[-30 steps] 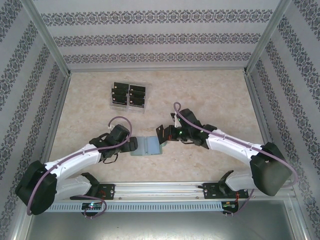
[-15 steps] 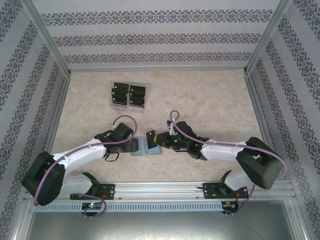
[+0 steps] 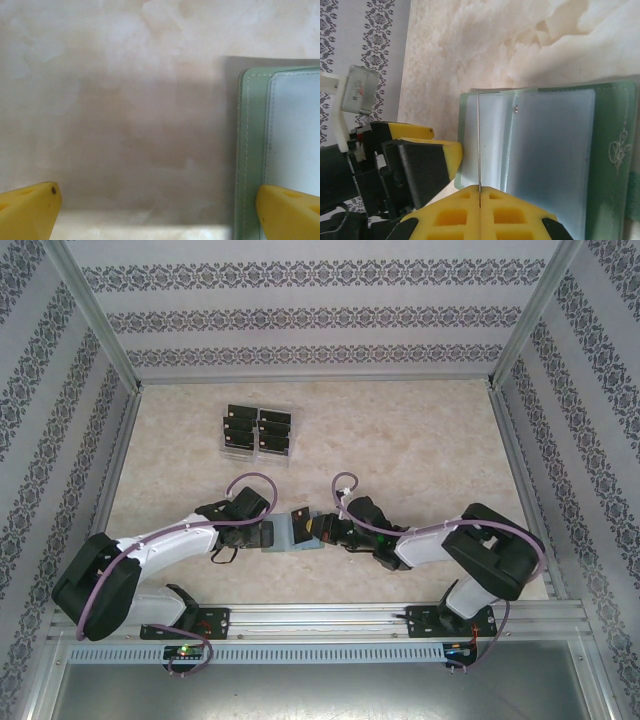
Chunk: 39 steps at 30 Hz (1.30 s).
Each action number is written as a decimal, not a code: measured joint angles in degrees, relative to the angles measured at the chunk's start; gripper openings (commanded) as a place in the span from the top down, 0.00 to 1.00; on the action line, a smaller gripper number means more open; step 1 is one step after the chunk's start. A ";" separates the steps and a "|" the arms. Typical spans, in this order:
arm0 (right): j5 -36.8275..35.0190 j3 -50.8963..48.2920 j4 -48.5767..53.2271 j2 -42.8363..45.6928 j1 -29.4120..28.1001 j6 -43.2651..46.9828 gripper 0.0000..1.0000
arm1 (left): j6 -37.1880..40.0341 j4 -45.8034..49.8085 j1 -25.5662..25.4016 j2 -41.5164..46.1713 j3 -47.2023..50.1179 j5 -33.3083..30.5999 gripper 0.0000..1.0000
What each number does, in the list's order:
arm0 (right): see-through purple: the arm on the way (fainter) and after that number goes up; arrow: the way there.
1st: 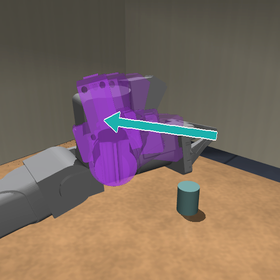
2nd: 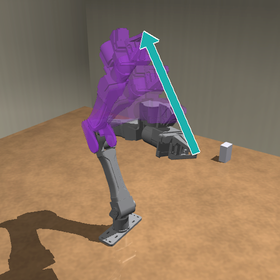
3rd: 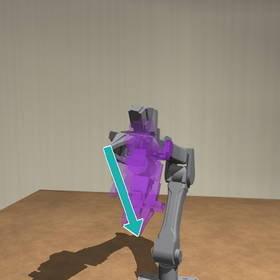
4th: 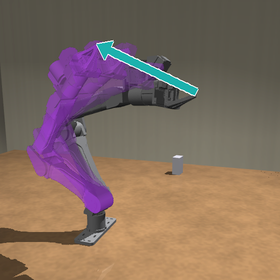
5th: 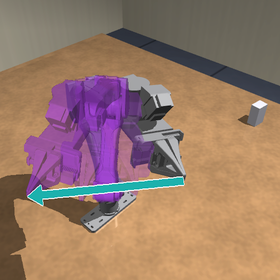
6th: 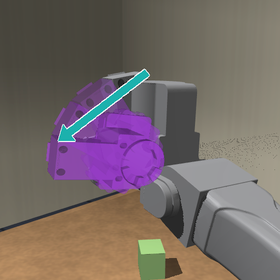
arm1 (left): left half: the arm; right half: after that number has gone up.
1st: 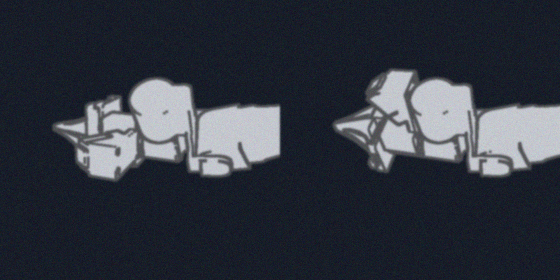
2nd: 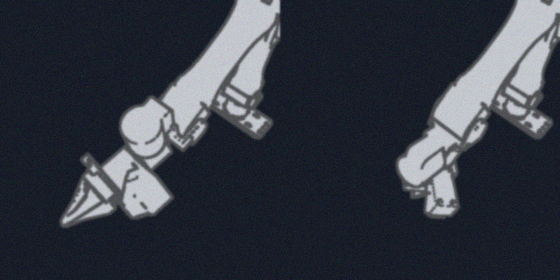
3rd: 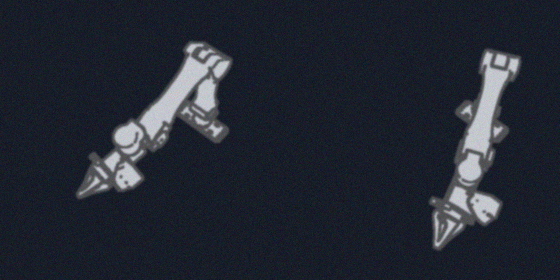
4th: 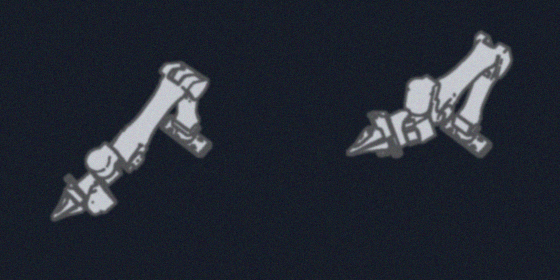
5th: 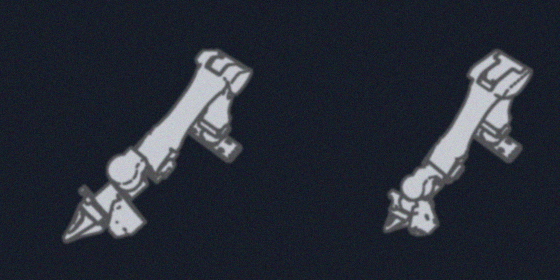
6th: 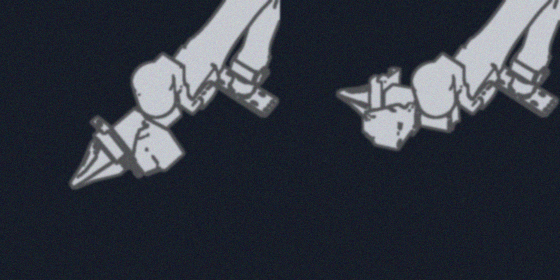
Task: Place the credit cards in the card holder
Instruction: Insert the credit card into the card slot.
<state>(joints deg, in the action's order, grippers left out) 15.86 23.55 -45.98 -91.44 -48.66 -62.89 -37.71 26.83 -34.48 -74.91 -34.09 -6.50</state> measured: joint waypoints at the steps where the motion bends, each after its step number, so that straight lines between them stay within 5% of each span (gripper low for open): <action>1: -0.11 -0.28 -1.33 -0.92 -0.15 -0.24 1.00 | 0.00 0.00 0.00 0.00 0.00 -0.02 0.00; 27: -2.47 -3.06 -28.57 -19.08 -1.51 -7.52 1.00 | -1.75 0.85 0.00 0.20 0.98 -1.25 0.00; 39: -1.70 -2.75 -30.64 -19.98 -2.23 -8.00 1.00 | -1.75 2.38 0.00 1.09 0.96 -1.77 0.00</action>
<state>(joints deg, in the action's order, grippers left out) 14.15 20.80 -76.62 -111.42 -50.89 -70.89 -39.46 29.21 -34.48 -73.82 -33.12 -8.27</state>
